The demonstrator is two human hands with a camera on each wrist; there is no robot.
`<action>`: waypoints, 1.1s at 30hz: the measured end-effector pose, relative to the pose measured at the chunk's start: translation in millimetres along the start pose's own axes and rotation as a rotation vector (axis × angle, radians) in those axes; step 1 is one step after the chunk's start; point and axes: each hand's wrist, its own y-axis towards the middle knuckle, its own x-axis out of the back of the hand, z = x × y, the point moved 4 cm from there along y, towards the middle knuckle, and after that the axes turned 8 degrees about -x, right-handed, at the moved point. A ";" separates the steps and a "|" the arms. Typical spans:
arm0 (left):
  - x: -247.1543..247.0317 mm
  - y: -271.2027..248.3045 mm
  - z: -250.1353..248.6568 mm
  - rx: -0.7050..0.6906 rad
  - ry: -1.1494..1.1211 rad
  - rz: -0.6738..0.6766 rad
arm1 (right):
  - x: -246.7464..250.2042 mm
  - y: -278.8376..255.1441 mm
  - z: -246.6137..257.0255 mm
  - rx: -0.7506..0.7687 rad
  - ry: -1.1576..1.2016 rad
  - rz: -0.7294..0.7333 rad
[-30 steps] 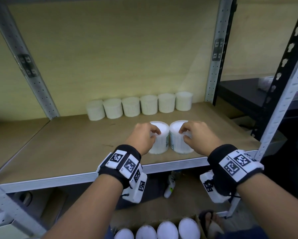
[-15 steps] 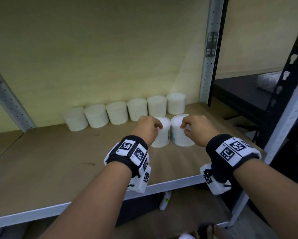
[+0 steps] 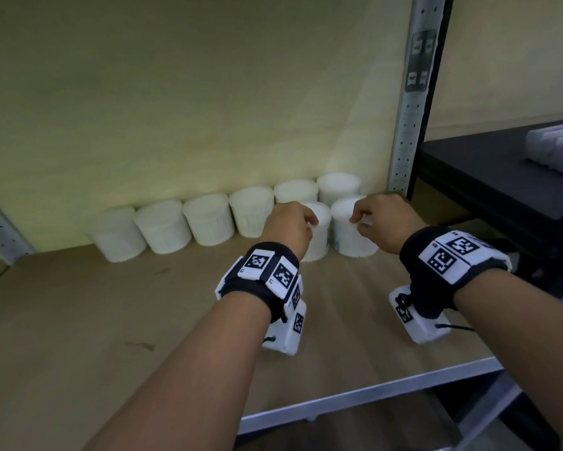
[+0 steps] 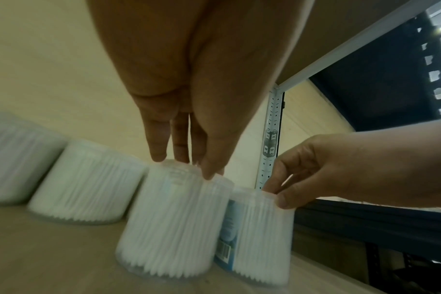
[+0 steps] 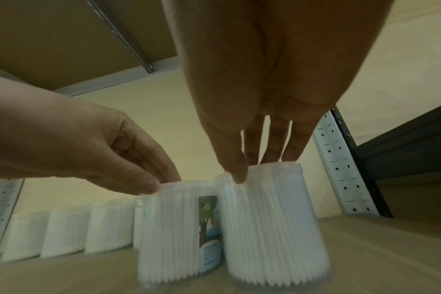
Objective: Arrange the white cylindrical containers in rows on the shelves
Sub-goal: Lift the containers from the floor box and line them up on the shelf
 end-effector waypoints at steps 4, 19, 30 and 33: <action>-1.8 8.1 3.3 0.001 -0.012 -0.001 | -2.3 10.6 -2.4 -0.005 0.015 -0.008; 0.2 2.6 2.7 0.004 -0.083 -0.016 | 7.0 4.7 5.1 -0.039 0.002 0.080; 31.7 -73.5 -34.0 0.002 -0.041 0.018 | 38.2 -88.9 7.9 0.023 -0.023 0.078; 37.9 -98.3 -48.0 -0.019 -0.055 0.028 | 43.0 -120.5 11.0 0.029 -0.028 0.098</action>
